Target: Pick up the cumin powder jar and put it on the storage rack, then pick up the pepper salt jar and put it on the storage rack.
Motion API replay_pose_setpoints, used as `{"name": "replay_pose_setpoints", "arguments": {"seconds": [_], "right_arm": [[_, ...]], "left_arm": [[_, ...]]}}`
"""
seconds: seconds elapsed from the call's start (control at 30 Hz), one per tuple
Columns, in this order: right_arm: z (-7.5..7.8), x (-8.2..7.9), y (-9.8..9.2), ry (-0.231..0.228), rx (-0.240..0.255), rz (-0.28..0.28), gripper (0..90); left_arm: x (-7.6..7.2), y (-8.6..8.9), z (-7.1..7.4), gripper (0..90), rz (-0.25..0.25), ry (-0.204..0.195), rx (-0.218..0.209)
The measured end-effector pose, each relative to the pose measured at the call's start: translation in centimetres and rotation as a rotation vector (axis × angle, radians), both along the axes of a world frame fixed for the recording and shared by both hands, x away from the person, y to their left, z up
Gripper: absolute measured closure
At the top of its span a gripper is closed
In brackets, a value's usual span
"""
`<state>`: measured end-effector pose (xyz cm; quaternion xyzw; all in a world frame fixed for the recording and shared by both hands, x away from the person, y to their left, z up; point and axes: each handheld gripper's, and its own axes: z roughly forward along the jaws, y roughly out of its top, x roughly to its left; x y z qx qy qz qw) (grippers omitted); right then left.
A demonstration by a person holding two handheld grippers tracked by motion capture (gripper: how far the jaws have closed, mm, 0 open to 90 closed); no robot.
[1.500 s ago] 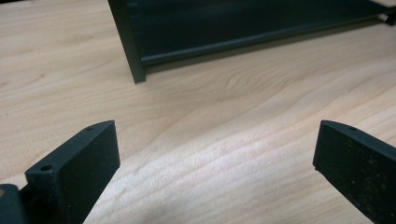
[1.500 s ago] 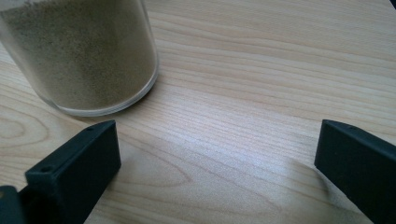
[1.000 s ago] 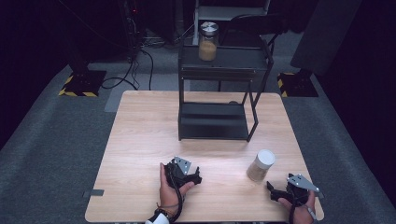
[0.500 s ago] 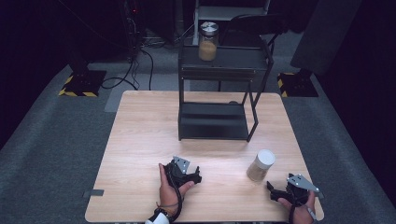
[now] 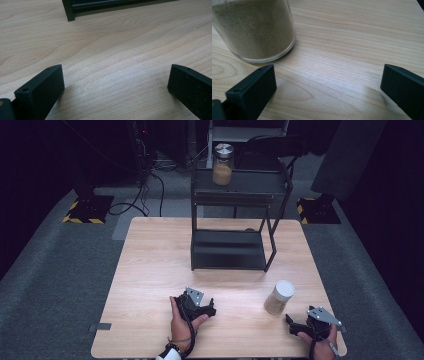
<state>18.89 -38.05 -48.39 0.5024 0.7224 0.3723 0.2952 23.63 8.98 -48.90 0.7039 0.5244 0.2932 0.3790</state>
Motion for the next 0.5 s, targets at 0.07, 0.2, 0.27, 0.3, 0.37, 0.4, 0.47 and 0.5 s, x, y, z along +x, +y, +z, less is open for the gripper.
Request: {"name": "replay_pose_setpoints", "arguments": {"seconds": [0.07,0.2,0.27,0.3,0.37,0.4,0.47,0.5], "right_arm": [[-0.01,-0.01,0.02,-0.001,-0.001,-0.001,0.0],[-0.01,-0.03,0.04,-0.001,-0.002,-0.001,0.0],[0.0,0.0,0.01,0.001,0.001,-0.001,0.0],[0.0,0.0,0.0,0.001,0.001,-0.001,0.0],[-0.01,-0.04,0.04,-0.002,-0.002,0.0,0.0],[-0.01,-0.05,0.04,-0.002,-0.003,0.0,0.0],[-0.02,-0.05,0.04,-0.002,-0.003,0.0,0.0],[-0.02,-0.06,0.05,-0.003,-0.003,0.0,0.0]], "left_arm": [[-0.08,-0.1,-0.01,0.4,-0.002,-0.005,0.01],[-0.04,-0.05,0.0,0.4,-0.001,-0.002,0.005],[-0.04,-0.05,0.0,0.4,-0.001,-0.002,0.005],[-0.04,-0.05,-0.01,0.3,0.0,-0.002,0.004],[-0.07,-0.09,0.0,0.4,-0.001,-0.004,0.009],[-0.07,-0.08,-0.01,0.4,-0.002,-0.004,0.009],[-0.05,-0.08,0.0,0.4,-0.001,-0.003,0.007],[-0.04,-0.06,-0.01,0.4,0.0,-0.002,0.004]]}}
